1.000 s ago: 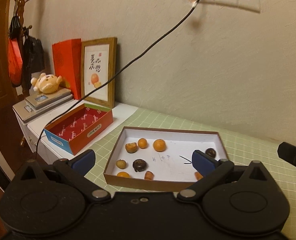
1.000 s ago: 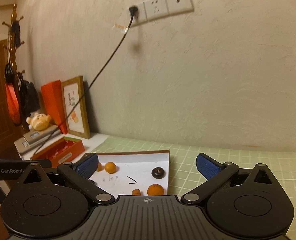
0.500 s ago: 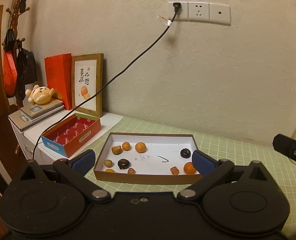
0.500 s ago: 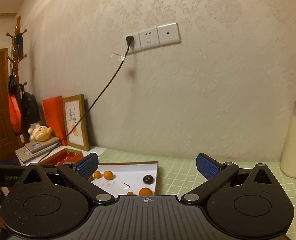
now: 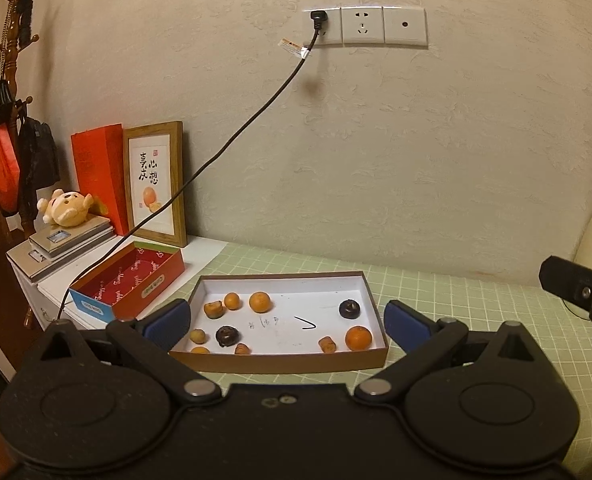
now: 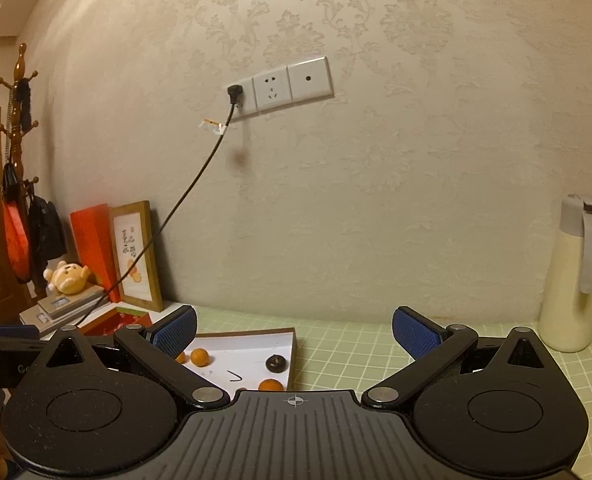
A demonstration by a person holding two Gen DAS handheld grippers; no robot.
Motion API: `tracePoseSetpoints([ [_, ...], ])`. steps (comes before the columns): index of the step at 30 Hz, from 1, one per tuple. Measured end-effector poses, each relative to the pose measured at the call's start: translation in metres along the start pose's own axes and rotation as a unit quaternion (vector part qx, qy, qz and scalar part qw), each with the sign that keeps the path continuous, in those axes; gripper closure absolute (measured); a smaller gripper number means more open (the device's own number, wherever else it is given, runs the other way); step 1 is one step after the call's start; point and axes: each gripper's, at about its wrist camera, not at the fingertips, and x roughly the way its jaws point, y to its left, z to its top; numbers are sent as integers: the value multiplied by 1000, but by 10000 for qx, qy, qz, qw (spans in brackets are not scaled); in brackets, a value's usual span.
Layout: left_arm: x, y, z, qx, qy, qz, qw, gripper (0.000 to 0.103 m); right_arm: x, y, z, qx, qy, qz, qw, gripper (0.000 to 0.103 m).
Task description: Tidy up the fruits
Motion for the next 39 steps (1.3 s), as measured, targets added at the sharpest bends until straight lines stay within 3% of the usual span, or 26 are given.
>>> tracePoseSetpoints([
  [39,5,15,1,-207,-14,87,9997,6,13,17,-3,-117,105,127,9998,0],
])
